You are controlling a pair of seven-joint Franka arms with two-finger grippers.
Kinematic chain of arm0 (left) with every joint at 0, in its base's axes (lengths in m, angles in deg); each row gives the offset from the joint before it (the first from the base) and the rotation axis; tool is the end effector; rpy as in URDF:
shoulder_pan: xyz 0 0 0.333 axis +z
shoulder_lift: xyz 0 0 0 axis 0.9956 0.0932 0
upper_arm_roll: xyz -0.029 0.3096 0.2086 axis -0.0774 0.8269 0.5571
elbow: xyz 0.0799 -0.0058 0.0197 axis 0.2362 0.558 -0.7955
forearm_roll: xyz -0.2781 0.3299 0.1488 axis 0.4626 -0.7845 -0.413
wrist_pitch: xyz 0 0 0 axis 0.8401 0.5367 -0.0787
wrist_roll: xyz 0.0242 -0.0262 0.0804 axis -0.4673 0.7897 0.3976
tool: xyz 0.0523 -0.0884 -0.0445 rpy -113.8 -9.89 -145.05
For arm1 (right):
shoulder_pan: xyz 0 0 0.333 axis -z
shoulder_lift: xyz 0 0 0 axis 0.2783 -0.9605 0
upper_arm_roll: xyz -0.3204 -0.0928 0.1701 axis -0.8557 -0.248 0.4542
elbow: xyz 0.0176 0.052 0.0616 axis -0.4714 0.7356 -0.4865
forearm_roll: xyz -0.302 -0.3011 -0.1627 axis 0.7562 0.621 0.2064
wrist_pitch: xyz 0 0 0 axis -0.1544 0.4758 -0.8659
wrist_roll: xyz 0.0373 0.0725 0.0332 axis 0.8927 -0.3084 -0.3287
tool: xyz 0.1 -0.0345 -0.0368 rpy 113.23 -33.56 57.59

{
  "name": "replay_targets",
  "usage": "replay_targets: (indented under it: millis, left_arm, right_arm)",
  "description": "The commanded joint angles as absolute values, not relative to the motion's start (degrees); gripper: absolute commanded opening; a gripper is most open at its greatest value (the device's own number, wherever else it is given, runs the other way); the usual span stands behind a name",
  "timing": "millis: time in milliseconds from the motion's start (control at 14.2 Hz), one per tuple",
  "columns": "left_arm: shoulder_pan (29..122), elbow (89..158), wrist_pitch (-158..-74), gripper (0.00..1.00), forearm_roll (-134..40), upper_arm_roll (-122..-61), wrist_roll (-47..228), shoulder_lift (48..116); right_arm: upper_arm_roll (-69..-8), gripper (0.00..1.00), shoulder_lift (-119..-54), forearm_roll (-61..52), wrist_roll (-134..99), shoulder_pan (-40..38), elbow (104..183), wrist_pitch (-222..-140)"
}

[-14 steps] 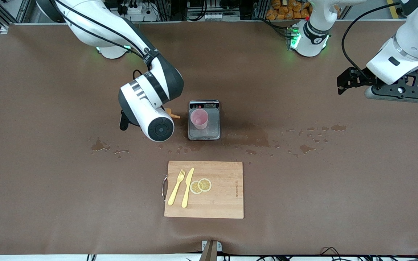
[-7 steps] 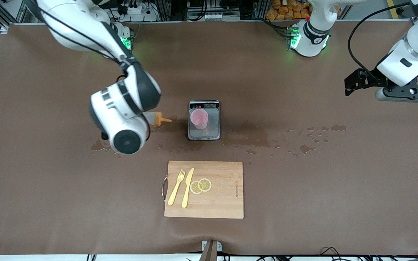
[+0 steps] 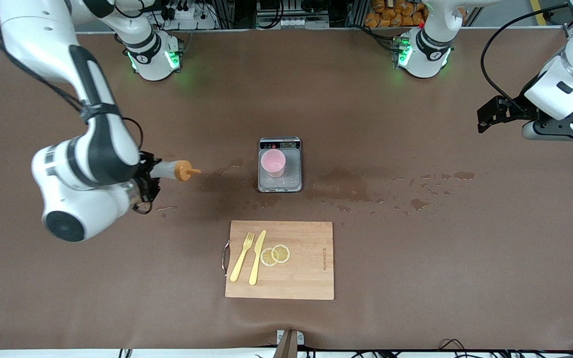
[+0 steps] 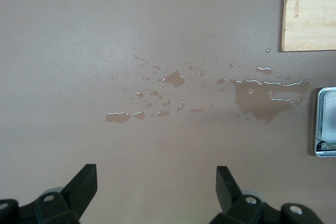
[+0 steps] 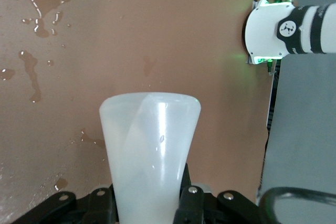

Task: Add sauce to pink cup with both arms
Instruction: 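Carry the bottle with the right gripper back beside its start spot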

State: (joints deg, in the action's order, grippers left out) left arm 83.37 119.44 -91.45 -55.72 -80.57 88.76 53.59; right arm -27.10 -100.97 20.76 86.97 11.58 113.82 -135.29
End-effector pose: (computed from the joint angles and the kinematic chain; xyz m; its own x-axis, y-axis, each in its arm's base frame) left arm 0.5982 -0.0920 0.6563 0.9976 -0.0678 -0.0107 -0.0679 -0.9977 -0.0033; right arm 0.7390 0.1453 0.3903 -0.0271 -0.9870 -0.1587 -0.7804 -0.0783 0.6204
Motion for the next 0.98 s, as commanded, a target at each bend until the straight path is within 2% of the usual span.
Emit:
replay_targets:
  millis: [0, 351, 914]
  left_arm:
    - [83.6, 118.0, -90.7, 1.0, -55.6, -80.6, 89.5, 54.3]
    - [83.4, 117.7, -91.1, 1.0, -56.2, -80.8, 89.5, 54.6]
    - [83.5, 117.0, -91.1, 1.0, -56.3, -80.9, 89.5, 55.4]
  right_arm:
    - [-26.2, 0.14, -100.1, 17.1, 79.5, 15.9, 114.3, -134.6]
    - [-26.4, 0.14, -101.3, 13.9, 60.2, 25.3, 116.3, -134.7]
    - [-26.5, 0.15, -108.8, 4.7, 43.2, 35.5, 117.9, -135.6]
